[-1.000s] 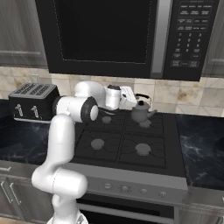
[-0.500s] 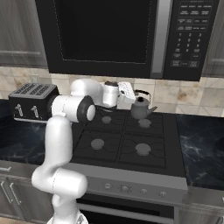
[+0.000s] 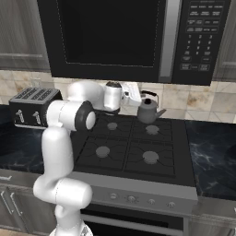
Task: The kettle is done boiling. Turn off the stove, then wait for 300 timesteps before moving the kettle to the dining table.
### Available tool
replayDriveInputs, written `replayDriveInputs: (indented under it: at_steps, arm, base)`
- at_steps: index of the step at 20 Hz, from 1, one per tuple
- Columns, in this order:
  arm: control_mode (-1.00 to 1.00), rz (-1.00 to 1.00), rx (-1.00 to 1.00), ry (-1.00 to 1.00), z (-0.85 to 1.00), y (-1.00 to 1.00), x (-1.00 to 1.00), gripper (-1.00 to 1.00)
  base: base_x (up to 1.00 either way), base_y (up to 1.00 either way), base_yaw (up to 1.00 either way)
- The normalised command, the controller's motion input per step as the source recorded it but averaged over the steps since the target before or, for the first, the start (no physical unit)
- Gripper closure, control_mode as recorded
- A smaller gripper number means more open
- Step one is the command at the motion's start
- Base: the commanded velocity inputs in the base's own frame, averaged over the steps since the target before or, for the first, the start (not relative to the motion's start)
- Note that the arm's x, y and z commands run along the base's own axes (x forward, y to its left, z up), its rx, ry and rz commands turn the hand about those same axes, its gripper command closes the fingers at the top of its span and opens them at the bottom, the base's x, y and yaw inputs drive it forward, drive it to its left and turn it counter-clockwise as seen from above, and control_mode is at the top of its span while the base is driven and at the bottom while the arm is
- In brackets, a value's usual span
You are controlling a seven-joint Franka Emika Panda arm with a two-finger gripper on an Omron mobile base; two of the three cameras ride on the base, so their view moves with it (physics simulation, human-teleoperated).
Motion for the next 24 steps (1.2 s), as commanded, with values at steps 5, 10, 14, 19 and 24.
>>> replayDriveInputs:
  at_steps: [5, 10, 14, 19, 24]
  arm:
    - [-1.0, 0.0, -0.05, -0.21, -0.13, 0.0, -0.32, 1.0]
    - [-1.0, 0.0, -0.06, -0.24, -0.2, 0.0, -0.32, 1.0]
    - [-1.0, 0.0, -0.04, -0.23, -0.15, 0.0, -0.4, 1.0]
    - [-1.0, 0.0, 0.0, -0.19, -0.05, 0.0, -0.52, 1.0]
    - [-1.0, -0.01, 0.0, -0.13, -0.09, 0.0, -0.56, 1.0]
  base:
    - [0.0, 0.0, 0.0]
    - [0.0, 0.0, 0.0]
    - [0.0, 0.0, 0.0]
    - [0.0, 0.0, 0.0]
    - [0.0, 0.0, 0.0]
